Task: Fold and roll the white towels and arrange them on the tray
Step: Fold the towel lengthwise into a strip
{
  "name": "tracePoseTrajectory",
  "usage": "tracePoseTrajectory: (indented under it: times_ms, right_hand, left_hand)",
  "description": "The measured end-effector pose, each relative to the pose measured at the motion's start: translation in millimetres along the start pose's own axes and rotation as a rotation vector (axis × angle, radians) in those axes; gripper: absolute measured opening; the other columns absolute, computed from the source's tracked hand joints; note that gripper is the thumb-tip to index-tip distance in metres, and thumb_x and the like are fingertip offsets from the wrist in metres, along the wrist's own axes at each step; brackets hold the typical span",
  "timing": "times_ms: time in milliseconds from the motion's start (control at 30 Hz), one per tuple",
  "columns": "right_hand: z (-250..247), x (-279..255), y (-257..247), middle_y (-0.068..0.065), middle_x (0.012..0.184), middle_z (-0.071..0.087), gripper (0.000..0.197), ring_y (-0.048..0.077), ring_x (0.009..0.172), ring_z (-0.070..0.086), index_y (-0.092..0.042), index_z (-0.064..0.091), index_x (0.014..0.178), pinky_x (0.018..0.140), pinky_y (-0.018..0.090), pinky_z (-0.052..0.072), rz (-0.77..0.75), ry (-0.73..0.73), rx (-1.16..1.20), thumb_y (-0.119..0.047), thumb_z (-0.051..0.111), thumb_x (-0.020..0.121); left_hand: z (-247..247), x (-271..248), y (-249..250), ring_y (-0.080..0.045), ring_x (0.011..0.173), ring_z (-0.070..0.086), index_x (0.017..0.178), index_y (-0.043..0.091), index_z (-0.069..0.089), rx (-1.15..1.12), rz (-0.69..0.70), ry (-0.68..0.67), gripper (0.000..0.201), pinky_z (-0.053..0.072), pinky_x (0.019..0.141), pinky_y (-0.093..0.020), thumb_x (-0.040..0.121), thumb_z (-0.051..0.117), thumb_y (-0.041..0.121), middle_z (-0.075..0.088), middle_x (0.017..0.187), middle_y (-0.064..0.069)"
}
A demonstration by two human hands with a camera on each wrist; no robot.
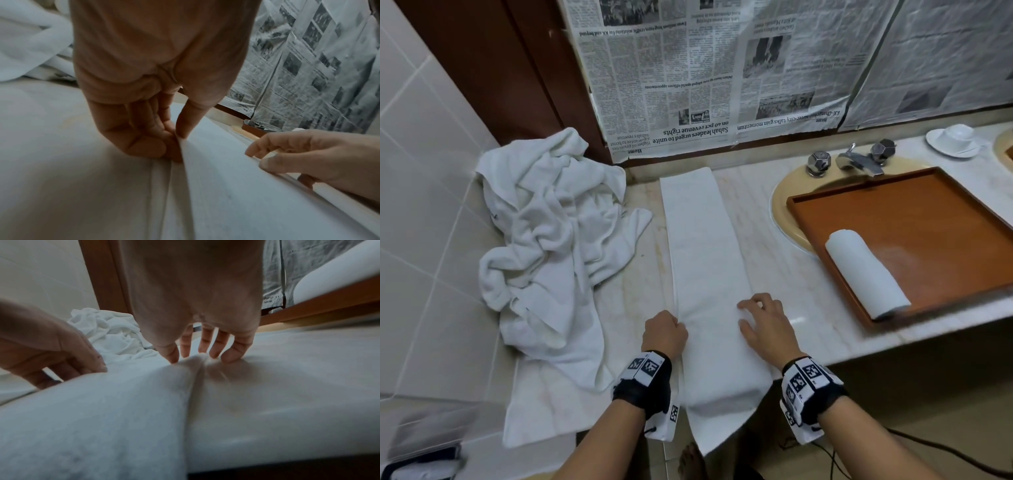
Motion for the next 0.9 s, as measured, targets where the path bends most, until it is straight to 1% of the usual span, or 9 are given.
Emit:
tracePoseTrajectory:
  times_ms: [67, 167, 333, 433, 600, 667, 733, 800, 900]
  right_hand:
    - [1, 4, 1, 0.001, 0.129, 0.046, 0.031, 0.024, 0.114, 0.043, -0.024, 0.061, 0.123, 0.088, 0.036, 0.047, 0.013, 0.014, -0.002, -0.028, 0.059, 0.092]
    - [-1, 8, 3, -0.001, 0.127, 0.047, 0.028, 0.022, 0.113, 0.044, -0.022, 0.063, 0.118, 0.090, 0.035, 0.045, 0.002, 0.054, 0.018, -0.027, 0.060, 0.091]
    - [-2, 20, -2, -0.003, 0.144, 0.049, 0.040, 0.022, 0.128, 0.043, -0.027, 0.060, 0.128, 0.098, 0.041, 0.041, -0.153, 0.032, -0.022, -0.040, 0.048, 0.091]
    - [6, 25, -1, -0.004, 0.146, 0.052, 0.050, 0.024, 0.128, 0.053, -0.031, 0.059, 0.132, 0.093, 0.041, 0.047, -0.209, -0.084, -0.155, -0.051, 0.039, 0.091]
    - [-1, 35, 22, -0.013, 0.163, 0.022, 0.072, 0.018, 0.147, 0.025, -0.037, 0.033, 0.152, 0.108, 0.041, 0.027, -0.185, -0.148, -0.178, -0.064, 0.011, 0.089]
    - [-9, 36, 28, -0.014, 0.163, 0.019, 0.068, 0.014, 0.147, 0.022, -0.034, 0.030, 0.153, 0.111, 0.038, 0.024, -0.168, -0.126, -0.110, -0.063, 0.017, 0.093]
    - [-18, 29, 37, -0.009, 0.158, 0.030, 0.057, 0.015, 0.141, 0.030, -0.028, 0.037, 0.149, 0.112, 0.038, 0.028, -0.128, -0.091, 0.028, -0.054, 0.040, 0.099]
    - [-27, 14, 48, -0.004, 0.142, 0.046, 0.046, 0.015, 0.126, 0.042, -0.022, 0.050, 0.138, 0.107, 0.038, 0.037, -0.119, -0.042, 0.143, -0.042, 0.054, 0.097]
    - [-33, -21, 59, -0.012, 0.110, 0.056, 0.024, 0.004, 0.098, 0.053, -0.025, 0.060, 0.116, 0.091, 0.027, 0.047, -0.122, -0.080, 0.221, -0.036, 0.062, 0.095]
  left_hand:
    - [0, 1, -3, -0.027, 0.090, 0.059, 0.087, 0.007, 0.058, 0.007, -0.028, -0.006, 0.012, 0.043, 0.072, -0.027, 0.091, 0.048, 0.010, 0.067, 0.101, -0.014]
    - [-2, -1, -5, -0.026, 0.090, 0.058, 0.106, 0.007, 0.052, 0.026, -0.073, 0.048, 0.016, 0.046, 0.074, -0.031, 0.093, 0.044, 0.010, 0.061, 0.108, -0.012]
    - [2, -1, 30, -0.024, 0.108, 0.053, 0.128, 0.021, 0.052, 0.100, 0.286, 0.196, 0.029, 0.049, 0.084, -0.038, 0.100, 0.046, 0.025, 0.052, 0.121, -0.002]
    - [8, 8, 27, -0.025, 0.112, 0.050, 0.130, 0.019, 0.058, 0.167, 0.304, 0.185, 0.031, 0.048, 0.089, -0.037, 0.099, 0.052, 0.026, 0.049, 0.128, -0.002]
    - [15, 5, 33, -0.030, 0.117, 0.050, 0.138, 0.013, 0.054, 0.112, 0.293, 0.176, 0.040, 0.040, 0.101, -0.033, 0.098, 0.055, 0.020, 0.046, 0.134, -0.008]
    - [24, -2, 38, -0.026, 0.122, 0.044, 0.145, 0.014, 0.046, 0.092, 0.284, 0.129, 0.049, 0.034, 0.104, -0.027, 0.099, 0.056, 0.027, 0.039, 0.140, -0.006]
    - [28, -7, 40, -0.023, 0.125, 0.040, 0.148, 0.014, 0.042, 0.074, 0.272, 0.123, 0.053, 0.030, 0.105, -0.024, 0.099, 0.055, 0.028, 0.035, 0.142, -0.005]
    - [28, -12, 38, -0.023, 0.126, 0.040, 0.148, 0.013, 0.041, 0.047, 0.248, 0.138, 0.053, 0.030, 0.105, -0.024, 0.099, 0.055, 0.026, 0.033, 0.144, -0.004]
    - [29, -27, 30, -0.024, 0.126, 0.042, 0.145, 0.014, 0.045, -0.026, 0.236, 0.167, 0.052, 0.032, 0.106, -0.026, 0.096, 0.059, 0.026, 0.035, 0.144, -0.003]
Point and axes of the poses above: each hand's wrist, its own x-axis towards the middle knuckle, its own z-axis out of the palm, y = z × x, the point moved 8 cm from there along x, towards the middle knuckle
